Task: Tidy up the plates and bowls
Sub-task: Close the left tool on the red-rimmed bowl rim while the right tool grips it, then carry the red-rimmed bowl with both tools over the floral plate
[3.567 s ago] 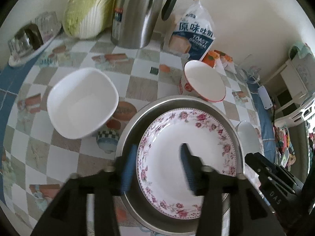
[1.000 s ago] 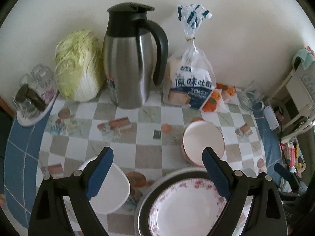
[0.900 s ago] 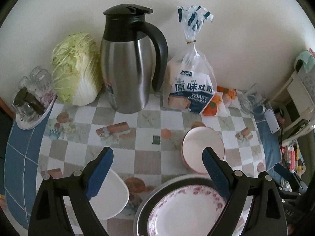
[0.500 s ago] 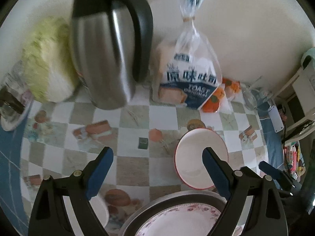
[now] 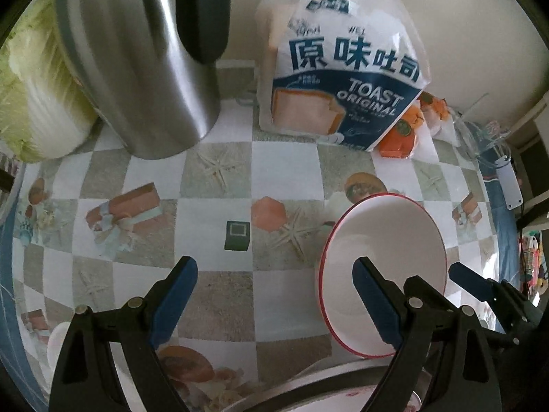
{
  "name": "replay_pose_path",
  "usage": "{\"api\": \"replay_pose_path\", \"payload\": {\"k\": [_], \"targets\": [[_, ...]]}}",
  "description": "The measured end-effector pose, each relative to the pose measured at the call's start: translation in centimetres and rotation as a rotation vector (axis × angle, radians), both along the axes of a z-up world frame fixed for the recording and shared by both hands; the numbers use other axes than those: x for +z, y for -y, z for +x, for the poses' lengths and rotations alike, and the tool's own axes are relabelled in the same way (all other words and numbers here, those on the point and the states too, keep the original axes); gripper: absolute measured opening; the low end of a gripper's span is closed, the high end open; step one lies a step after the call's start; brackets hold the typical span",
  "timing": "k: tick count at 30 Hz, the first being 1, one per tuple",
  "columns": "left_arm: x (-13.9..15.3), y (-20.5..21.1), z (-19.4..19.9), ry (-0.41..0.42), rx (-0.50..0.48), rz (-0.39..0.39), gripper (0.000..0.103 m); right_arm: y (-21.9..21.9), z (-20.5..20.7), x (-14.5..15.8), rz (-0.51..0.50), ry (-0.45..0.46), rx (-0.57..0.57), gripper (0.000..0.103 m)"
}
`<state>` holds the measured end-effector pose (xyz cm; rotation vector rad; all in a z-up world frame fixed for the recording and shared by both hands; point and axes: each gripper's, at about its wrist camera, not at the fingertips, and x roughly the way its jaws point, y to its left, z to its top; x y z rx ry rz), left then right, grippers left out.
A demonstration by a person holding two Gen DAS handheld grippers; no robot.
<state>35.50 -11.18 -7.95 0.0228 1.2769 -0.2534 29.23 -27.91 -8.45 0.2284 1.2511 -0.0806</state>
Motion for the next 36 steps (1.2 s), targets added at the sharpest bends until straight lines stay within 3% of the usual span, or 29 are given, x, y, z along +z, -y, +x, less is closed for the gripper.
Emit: {"api": "replay_pose_path", "payload": {"k": [6, 14, 16, 21, 24, 29, 36], "targets": [[-1.0, 0.6, 0.2, -0.019, -0.020, 0.012, 0.090, -0.6, 0.8, -0.9, -0.011, -0.025, 0.017, 0.061], [-2.9, 1.6, 0.5, -0.076, -0.040, -0.017, 0.046, -1.2, 1.2, -2.1, -0.005, -0.051, 0.041, 0.043], [-3.4, 2.0, 0.5, -0.093, -0.047, -0.028, 0.032, -1.2, 1.3, -2.3, 0.003, -0.053, 0.046, 0.035], [-3.9, 3.4, 0.1, -0.103, -0.080, -0.052, 0.010, -0.8, 1.6, -2.7, 0.041, -0.048, 0.042, 0.021], [-3.8, 4.4, -0.3, -0.085, -0.109, -0.018, 0.010, -0.9, 1.5, -2.7, 0.045, -0.042, 0.050, 0.016], [-3.3, 4.5, -0.6, -0.076, -0.108, -0.042, 0.010, -0.1, 1.3, -2.2, 0.068, -0.021, 0.029, 0.015], [1.0, 5.5, -1.6, 0.013, -0.116, -0.057, 0.010, 0.6, 0.5, 1.6, 0.047, 0.050, 0.014, 0.015]]}}
